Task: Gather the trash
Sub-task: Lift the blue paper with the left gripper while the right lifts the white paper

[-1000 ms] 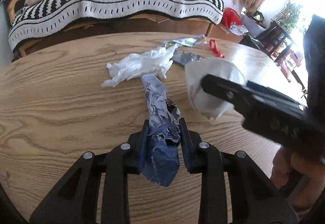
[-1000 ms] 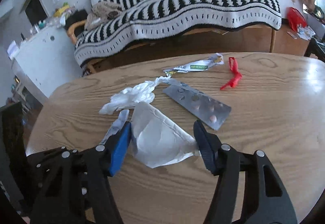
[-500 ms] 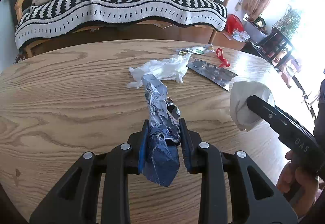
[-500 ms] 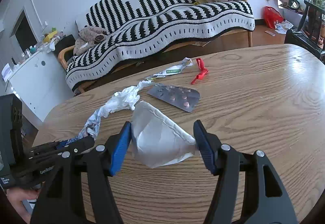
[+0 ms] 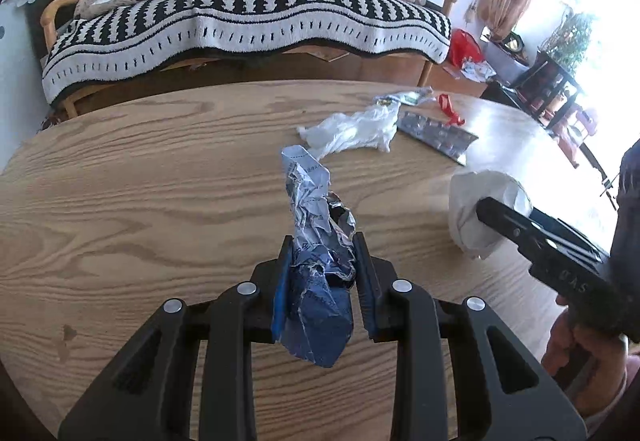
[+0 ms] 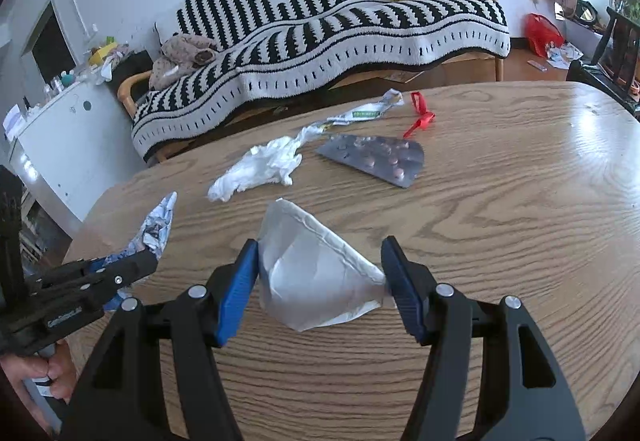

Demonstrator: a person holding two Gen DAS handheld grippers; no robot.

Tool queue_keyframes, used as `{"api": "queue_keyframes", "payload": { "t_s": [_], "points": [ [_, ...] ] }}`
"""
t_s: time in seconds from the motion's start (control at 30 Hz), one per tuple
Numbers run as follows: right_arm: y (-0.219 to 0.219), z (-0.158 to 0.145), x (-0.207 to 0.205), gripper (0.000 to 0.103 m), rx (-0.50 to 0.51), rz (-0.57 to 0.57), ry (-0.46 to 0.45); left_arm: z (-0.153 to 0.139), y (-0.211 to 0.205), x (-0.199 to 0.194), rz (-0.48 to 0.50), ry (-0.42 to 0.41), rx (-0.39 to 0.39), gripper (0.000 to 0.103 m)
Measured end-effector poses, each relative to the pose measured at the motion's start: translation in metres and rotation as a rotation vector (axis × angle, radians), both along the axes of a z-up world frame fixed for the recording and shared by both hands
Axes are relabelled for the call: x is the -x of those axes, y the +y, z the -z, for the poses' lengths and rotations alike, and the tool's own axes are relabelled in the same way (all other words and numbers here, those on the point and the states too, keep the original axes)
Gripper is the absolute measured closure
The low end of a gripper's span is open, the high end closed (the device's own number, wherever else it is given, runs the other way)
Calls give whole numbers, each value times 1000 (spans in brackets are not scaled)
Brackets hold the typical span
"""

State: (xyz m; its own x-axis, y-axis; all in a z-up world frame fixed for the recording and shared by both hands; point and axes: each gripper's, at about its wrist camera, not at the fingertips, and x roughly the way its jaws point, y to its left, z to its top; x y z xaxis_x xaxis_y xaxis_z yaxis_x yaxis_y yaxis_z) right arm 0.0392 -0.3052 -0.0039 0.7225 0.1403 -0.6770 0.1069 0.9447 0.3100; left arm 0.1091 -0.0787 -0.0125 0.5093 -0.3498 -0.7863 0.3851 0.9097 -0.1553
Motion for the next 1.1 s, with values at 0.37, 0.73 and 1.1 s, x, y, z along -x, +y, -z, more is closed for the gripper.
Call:
{"api": "queue_keyframes", "payload": {
  "t_s": [0.37,0.73,1.1],
  "points": [
    [10,0,-1,41,43,-7,-5,-5,17,2,-14,-22,-13,75],
    [4,-1,1,41,18,5,-7,-2,8,3,-4,-18,-29,75],
    [8,-1,2,41,1,-17,-14,0,0,2,11,-20,-38,75]
  ]
}}
